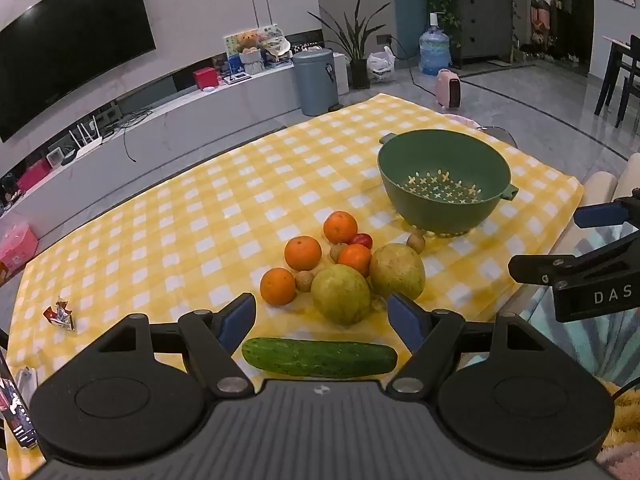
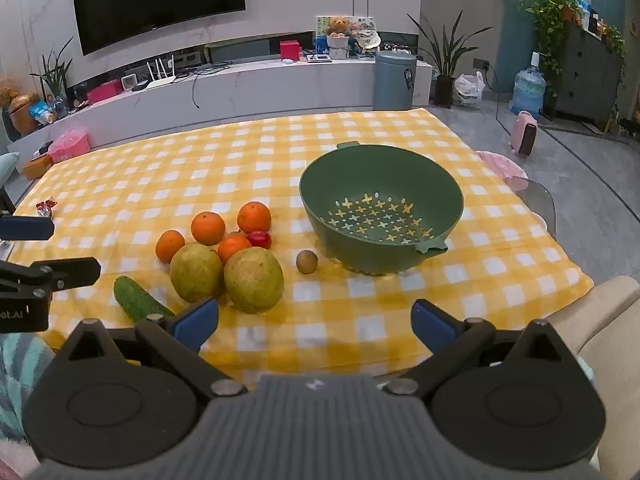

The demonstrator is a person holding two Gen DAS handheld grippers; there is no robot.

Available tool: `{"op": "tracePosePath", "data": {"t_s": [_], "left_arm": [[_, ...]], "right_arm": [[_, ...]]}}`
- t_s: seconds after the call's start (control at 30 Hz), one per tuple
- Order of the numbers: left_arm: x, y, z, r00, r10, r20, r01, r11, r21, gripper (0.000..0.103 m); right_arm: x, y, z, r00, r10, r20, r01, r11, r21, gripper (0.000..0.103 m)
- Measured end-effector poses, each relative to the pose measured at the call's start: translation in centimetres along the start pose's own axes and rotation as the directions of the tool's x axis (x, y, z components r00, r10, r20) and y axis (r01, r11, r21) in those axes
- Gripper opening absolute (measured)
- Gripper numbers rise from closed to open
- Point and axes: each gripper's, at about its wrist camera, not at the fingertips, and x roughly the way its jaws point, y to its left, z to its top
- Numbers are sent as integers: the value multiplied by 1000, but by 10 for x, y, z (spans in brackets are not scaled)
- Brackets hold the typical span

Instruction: Organize fruits

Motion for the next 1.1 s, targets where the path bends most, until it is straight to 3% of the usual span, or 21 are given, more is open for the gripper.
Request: {"op": "tracePosePath", "data": {"t_s": [1.1], "left_arm": [[-1, 6, -6, 999, 5, -36, -7, 999, -40, 88]], "right_arm": [[4, 10, 1, 999, 18, -37, -19, 1000, -24, 99]]}}
